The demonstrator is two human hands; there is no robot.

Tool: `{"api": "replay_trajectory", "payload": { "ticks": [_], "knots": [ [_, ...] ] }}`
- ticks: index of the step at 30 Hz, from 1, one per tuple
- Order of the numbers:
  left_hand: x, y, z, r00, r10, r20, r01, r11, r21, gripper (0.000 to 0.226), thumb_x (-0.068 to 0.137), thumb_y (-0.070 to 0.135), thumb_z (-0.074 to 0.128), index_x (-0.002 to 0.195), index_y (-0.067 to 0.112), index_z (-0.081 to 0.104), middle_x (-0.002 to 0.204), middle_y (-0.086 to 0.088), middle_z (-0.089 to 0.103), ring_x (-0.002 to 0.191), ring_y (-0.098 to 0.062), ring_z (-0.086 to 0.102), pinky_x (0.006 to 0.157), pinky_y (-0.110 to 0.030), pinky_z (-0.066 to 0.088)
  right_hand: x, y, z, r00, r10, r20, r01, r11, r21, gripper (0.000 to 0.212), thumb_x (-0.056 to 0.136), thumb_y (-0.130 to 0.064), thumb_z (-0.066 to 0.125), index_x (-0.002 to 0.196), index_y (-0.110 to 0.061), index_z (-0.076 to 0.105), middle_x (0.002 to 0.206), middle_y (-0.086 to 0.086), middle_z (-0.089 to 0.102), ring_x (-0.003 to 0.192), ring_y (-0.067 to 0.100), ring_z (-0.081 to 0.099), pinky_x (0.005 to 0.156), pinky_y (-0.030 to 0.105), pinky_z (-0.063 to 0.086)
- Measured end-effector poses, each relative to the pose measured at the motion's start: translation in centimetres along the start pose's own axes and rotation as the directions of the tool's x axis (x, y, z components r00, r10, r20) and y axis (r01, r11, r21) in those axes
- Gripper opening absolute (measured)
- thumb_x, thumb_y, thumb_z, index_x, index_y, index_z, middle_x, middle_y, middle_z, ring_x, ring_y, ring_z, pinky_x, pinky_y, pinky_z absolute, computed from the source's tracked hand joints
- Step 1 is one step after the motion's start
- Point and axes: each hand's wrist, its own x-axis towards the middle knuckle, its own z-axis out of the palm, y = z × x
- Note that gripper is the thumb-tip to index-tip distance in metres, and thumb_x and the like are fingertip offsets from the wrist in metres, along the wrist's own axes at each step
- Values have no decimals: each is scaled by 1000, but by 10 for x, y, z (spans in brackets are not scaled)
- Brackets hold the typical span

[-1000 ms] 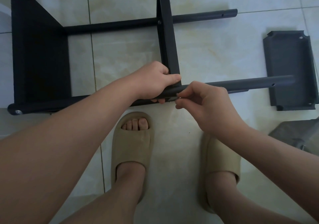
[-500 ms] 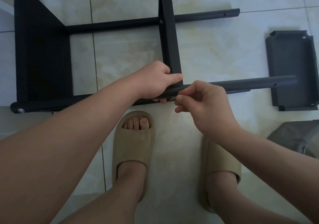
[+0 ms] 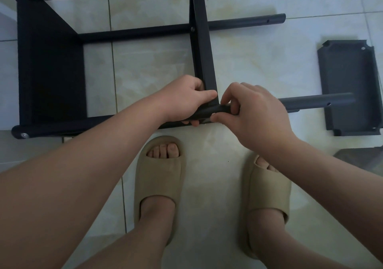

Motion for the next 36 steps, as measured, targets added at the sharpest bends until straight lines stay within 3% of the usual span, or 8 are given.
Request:
{"api": "replay_trajectory", "payload": {
  "ticks": [6, 10, 13, 17, 21, 27, 31, 36],
  "knots": [
    [0, 2, -3, 995, -3, -96, 4, 1000, 10, 50, 105, 42, 42, 97, -4, 61, 77, -20, 73, 57, -31, 70, 56, -37, 54, 11, -4, 4, 996, -80, 26, 83, 983, -164, 37, 83, -52, 73, 96, -22, 56, 79, -13, 48, 83, 19, 50, 58, 32, 27],
    [-7, 8, 8, 943, 0, -332, 86, 966, 244, 49, 100, 52, 42, 70, 15, 53, 67, -2, 58, 67, -25, 56, 61, -36, 39, 6, -7, -4, 986, -102, 135, 130, 967, -220, 46, 88, -60, 65, 113, -22, 56, 97, -7, 52, 95, 20, 53, 67, 33, 37],
    [-15, 20, 8, 888, -9, -459, 152, 949, 276, 35, 100, 54, 42, 96, 21, 53, 92, 1, 60, 86, -23, 57, 72, -37, 43, -12, 1, -22, 970, -135, 201, 166, 975, -151, 52, 94, -57, 58, 134, -24, 53, 121, -2, 57, 111, 21, 53, 90, 38, 48],
    [-30, 47, 8, 844, 145, -517, 58, 933, 355, 42, 99, 47, 49, 130, 19, 47, 128, -4, 54, 112, -24, 55, 92, -44, 50, -52, 30, -48, 957, -111, 267, 176, 956, -233, 67, 99, -54, 51, 157, -29, 31, 160, -3, 34, 148, 22, 26, 119, 41, 25],
    [-40, 90, 26, 893, 296, -338, -111, 875, 471, 35, 100, 41, 50, 127, 19, 52, 121, 1, 57, 101, -18, 56, 84, -37, 47, -95, 78, -76, 970, -9, 243, 91, 940, -327, 70, 101, -58, 43, 161, -34, 16, 170, -4, 9, 157, 21, 0, 124, 40, 7],
    [-42, 146, 91, 946, 307, 101, -286, 652, 702, 16, 100, 43, 50, 100, 29, 57, 105, 6, 62, 94, -19, 56, 77, -36, 45, -156, 154, -100, 970, 172, 171, -94, 917, -388, 70, 102, -58, 39, 162, -36, 9, 170, -5, 6, 157, 22, 0, 124, 42, 6],
    [-31, 163, 150, 930, 217, 296, -367, 565, 739, 14, 99, 44, 48, 97, 31, 53, 94, 14, 58, 91, -18, 54, 78, -35, 45, -191, 196, -103, 962, 254, 97, -203, 908, -368, 66, 101, -52, 47, 159, -31, 25, 167, -2, 21, 156, 23, 11, 121, 41, 13],
    [-10, 165, 222, 910, 28, 413, -342, 613, 712, 38, 99, 49, 48, 130, 26, 47, 118, 1, 64, 101, -24, 65, 91, -44, 54, -223, 238, -91, 904, 426, 25, -399, 865, -306, 57, 98, -40, 56, 152, -25, 43, 152, 2, 44, 142, 29, 38, 111, 45, 33]
  ]
}}
